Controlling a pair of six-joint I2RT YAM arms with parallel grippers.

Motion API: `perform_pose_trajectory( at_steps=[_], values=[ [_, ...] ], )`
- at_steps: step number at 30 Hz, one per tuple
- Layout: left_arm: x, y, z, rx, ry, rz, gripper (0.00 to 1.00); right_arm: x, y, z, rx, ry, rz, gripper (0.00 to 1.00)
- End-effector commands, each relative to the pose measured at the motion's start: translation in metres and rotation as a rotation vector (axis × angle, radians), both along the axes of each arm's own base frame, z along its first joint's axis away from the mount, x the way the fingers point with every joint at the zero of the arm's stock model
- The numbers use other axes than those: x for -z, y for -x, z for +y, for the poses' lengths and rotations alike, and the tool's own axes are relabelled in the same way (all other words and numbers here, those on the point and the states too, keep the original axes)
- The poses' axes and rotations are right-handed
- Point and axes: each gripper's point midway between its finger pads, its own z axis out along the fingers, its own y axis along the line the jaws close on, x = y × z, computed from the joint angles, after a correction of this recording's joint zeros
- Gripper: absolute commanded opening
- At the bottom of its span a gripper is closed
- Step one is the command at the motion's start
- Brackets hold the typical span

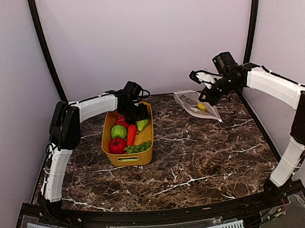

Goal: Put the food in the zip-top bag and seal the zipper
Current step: Pick up the fake fruit from the bin.

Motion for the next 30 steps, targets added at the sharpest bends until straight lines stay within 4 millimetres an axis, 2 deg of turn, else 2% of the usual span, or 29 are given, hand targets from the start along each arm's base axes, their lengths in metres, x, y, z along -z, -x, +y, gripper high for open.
perform_pose_trajectory(
  at_steps=[1,3,4,5,12,13,15,16,17,18,22,23,24,26,30],
  values=[
    [-0.014,0.008,0.006,0.0,-0.001,0.02,0.6,-0.005,0.001,0.003,-0.013,0.005,-0.017,0.0],
    [-0.028,0.01,0.009,0.002,-0.003,-0.001,0.57,-0.005,0.001,0.003,-0.015,0.006,-0.016,0.0],
    [-0.042,0.011,0.01,0.004,0.008,-0.025,0.57,-0.004,0.001,0.003,-0.015,0.008,-0.012,0.0],
    [-0.044,0.014,0.012,0.006,0.006,-0.024,0.56,-0.004,0.001,0.003,-0.016,0.01,-0.011,0.0],
    [-0.094,0.04,0.026,0.023,0.029,-0.109,0.54,0.0,0.001,0.002,-0.012,0.046,0.021,0.0],
    [-0.098,0.044,0.023,0.049,0.041,-0.124,0.54,0.001,0.002,0.003,-0.014,0.055,0.025,0.0],
    [-0.121,0.046,0.016,0.081,0.115,-0.221,0.54,0.003,0.002,0.002,-0.009,0.065,0.036,0.0],
    [-0.123,0.056,0.018,0.098,0.137,-0.228,0.54,0.004,0.002,0.003,-0.01,0.068,0.041,0.0],
    [-0.149,0.058,0.009,0.132,0.21,-0.298,0.54,0.006,0.003,0.004,-0.012,0.072,0.047,0.0],
    [-0.141,0.066,0.01,0.147,0.221,-0.293,0.53,0.007,0.003,0.005,-0.017,0.072,0.053,0.0],
    [-0.187,0.088,-0.01,0.274,0.348,-0.462,0.52,0.008,0.007,0.013,-0.046,0.059,0.088,0.0],
    [-0.204,0.094,-0.015,0.307,0.379,-0.519,0.52,0.005,0.007,0.016,-0.055,0.048,0.092,0.0],
    [-0.212,0.102,-0.024,0.351,0.384,-0.554,0.52,0.001,0.008,0.019,-0.065,0.034,0.089,0.0],
    [-0.242,0.118,-0.043,0.45,0.437,-0.666,0.52,-0.004,0.01,0.022,-0.078,0.015,0.092,0.0],
    [-0.278,0.149,-0.077,0.589,0.515,-0.831,0.53,-0.008,0.022,0.032,-0.119,-0.041,0.142,0.0]
  ],
)
